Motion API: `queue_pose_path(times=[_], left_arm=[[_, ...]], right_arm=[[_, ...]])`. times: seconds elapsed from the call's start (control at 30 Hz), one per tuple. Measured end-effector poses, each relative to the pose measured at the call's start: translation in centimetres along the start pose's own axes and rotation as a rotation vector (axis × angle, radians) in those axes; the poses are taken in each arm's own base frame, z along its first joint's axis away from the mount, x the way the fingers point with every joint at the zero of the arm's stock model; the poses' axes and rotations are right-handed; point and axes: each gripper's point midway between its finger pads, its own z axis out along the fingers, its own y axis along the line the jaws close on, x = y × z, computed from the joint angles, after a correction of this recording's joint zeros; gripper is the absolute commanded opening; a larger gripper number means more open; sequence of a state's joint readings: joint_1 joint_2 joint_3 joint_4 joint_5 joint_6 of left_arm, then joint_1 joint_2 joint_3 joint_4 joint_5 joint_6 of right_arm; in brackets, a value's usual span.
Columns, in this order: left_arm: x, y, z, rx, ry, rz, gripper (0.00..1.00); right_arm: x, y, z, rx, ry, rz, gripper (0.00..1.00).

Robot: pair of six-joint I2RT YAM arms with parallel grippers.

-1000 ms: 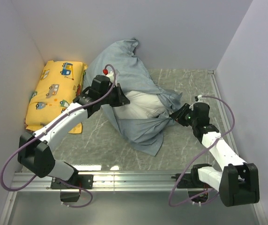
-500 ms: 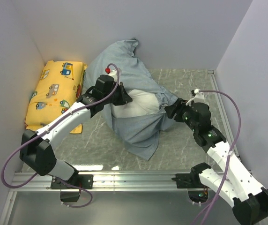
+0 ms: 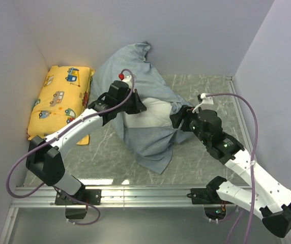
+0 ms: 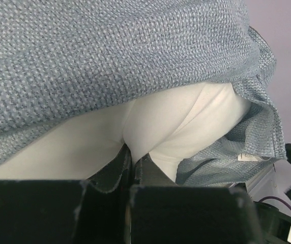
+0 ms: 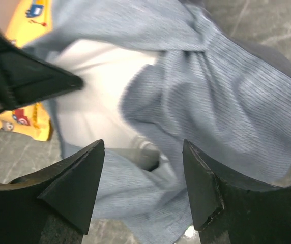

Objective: Remove the pillowcase from the pillow

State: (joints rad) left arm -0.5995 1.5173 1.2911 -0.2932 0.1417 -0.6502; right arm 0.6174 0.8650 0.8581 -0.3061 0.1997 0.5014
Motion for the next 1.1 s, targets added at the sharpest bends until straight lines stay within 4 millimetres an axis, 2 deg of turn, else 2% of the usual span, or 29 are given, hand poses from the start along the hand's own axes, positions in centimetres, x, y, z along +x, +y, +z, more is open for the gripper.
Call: queue_pose_path(times=[0.13, 0.27, 0.33, 0.37, 0.4, 0.43, 0.5, 0.53, 0.63, 0.77, 0.87, 1.0, 1.1], left_arm=[[0.0, -0.1, 0.1, 0.001, 0.002, 0.003, 0.0], [0.0, -0.1, 0.1, -0.004, 0.001, 0.004, 0.0], [0.0, -0.1, 0.0, -0.006, 0.001, 0.005, 0.0], [-0.1, -0.1, 0.0, -0.006, 0.0, 0.006, 0.0], [-0.1, -0.2, -0.1, -0.005, -0.001, 0.01, 0.0], [-0.1, -0.3, -0.4, -0.005, -0.001, 0.013, 0.0], [-0.2, -0.4, -0.9, -0.008, -0.006, 0.02, 0.0], [-0.3, -0.5, -1.3, -0.008, -0.011, 0.025, 0.0], [-1.3, -1.3, -3.4, 0.009, -0.051, 0.037, 0.0], [-2.8, -3.2, -6.8, 0.061, -0.12, 0.057, 0.0], [-3.6, -4.2, -8.8, 0.09, -0.161, 0.062, 0.0], [-3.9, -4.5, -9.4, 0.1, -0.177, 0.056, 0.0], [-3.7, -4.7, -8.9, 0.101, -0.171, 0.051, 0.0]], right_arm=[[-0.8, 0.4, 0.5, 0.03, -0.008, -0.01, 0.75], [-0.6, -0.6, 3.3, 0.141, 0.026, -0.036, 0.74], [0.6, -2.1, 4.8, 0.214, 0.068, -0.056, 0.62], [1.3, -3.3, 5.3, 0.251, 0.095, -0.061, 0.53], [1.8, -4.7, 5.7, 0.286, 0.111, -0.054, 0.27], [2.1, -6.3, 5.7, 0.32, 0.121, -0.044, 0.18], [1.9, -9.7, 5.1, 0.394, 0.108, 0.011, 0.09], [1.4, -11.2, 4.6, 0.43, 0.09, 0.039, 0.08], [0.3, -13.8, 3.6, 0.473, 0.043, 0.115, 0.04], [-1.0, -13.5, 4.4, 0.398, 0.012, 0.181, 0.03], [-0.7, -12.6, 6.4, 0.3, 0.044, 0.215, 0.03], [1.6, -10.1, 10.9, 0.074, 0.157, 0.274, 0.07], [4.3, -7.3, 12.9, -0.118, 0.254, 0.322, 0.21]])
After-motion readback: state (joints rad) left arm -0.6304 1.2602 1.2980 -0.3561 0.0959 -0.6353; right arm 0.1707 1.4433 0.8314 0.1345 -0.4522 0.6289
